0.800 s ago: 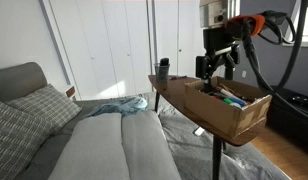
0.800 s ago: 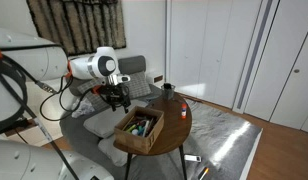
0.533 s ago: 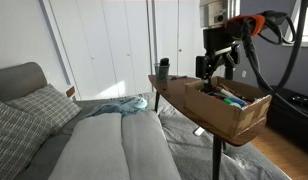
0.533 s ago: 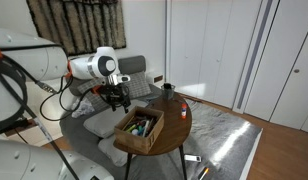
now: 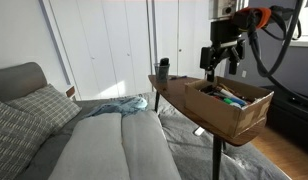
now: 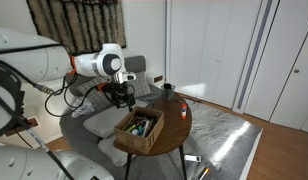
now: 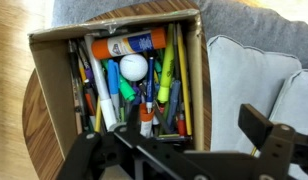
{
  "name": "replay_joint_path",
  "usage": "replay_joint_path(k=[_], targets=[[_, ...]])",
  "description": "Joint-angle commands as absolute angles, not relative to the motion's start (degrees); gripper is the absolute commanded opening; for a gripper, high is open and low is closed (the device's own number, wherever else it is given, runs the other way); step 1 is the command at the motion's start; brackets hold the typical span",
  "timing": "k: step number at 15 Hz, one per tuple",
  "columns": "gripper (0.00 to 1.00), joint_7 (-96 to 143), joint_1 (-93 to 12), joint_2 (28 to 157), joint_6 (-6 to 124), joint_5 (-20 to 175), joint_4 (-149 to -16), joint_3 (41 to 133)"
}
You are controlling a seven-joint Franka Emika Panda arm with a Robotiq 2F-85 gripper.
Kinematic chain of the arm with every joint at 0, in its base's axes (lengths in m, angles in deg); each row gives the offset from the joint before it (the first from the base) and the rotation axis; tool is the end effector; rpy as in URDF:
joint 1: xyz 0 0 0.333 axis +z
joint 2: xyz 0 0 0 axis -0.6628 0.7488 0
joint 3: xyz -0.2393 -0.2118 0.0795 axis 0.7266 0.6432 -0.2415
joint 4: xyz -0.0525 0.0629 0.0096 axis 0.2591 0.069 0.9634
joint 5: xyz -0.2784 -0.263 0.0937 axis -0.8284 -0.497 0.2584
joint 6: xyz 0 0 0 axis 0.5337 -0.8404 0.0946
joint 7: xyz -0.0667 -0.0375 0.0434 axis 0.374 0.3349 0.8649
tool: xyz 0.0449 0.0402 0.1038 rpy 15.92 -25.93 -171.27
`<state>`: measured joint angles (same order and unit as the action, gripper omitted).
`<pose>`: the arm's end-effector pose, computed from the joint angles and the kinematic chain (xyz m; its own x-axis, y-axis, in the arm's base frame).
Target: Take the white thing out of the box
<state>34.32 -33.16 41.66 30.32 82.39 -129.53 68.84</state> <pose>0.3348 0.1523 0.5013 0.9976 0.0670 0.0190 0.0647 -0.9929 0.1000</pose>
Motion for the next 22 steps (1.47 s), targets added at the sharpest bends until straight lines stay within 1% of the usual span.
replay_joint_path(k=[1, 9, 11, 12, 13, 14, 15, 17, 19, 20, 22], targets=[[1.00, 30.57, -33.49, 37.21, 31.80, 84.45, -133.87, 73.78], [1.00, 29.73, -39.27, 39.46, 45.06, 78.89, -142.66, 76.94], [0.88, 27.41, -40.65, 39.30, 47.14, 78.13, -144.16, 78.86], [0.70, 26.24, -41.37, 39.73, 48.79, 77.92, -144.74, 79.88], [0.69, 25.36, -41.84, 40.03, 49.98, 77.85, -145.12, 80.60], [0.64, 24.28, -42.06, 40.60, 51.60, 78.26, -145.22, 81.43], [0.54, 23.53, -42.24, 41.30, 52.98, 78.47, -145.13, 81.93], [0.47, 22.83, -42.00, 42.43, 55.08, 78.83, -144.44, 82.25], [0.44, 22.50, -41.66, 43.01, 56.76, 78.66, -144.23, 81.82], [0.40, 22.23, -41.43, 43.44, 57.53, 78.75, -144.19, 81.70], [0.54, 21.48, -40.65, 43.98, 58.27, 79.11, -144.21, 81.51]])
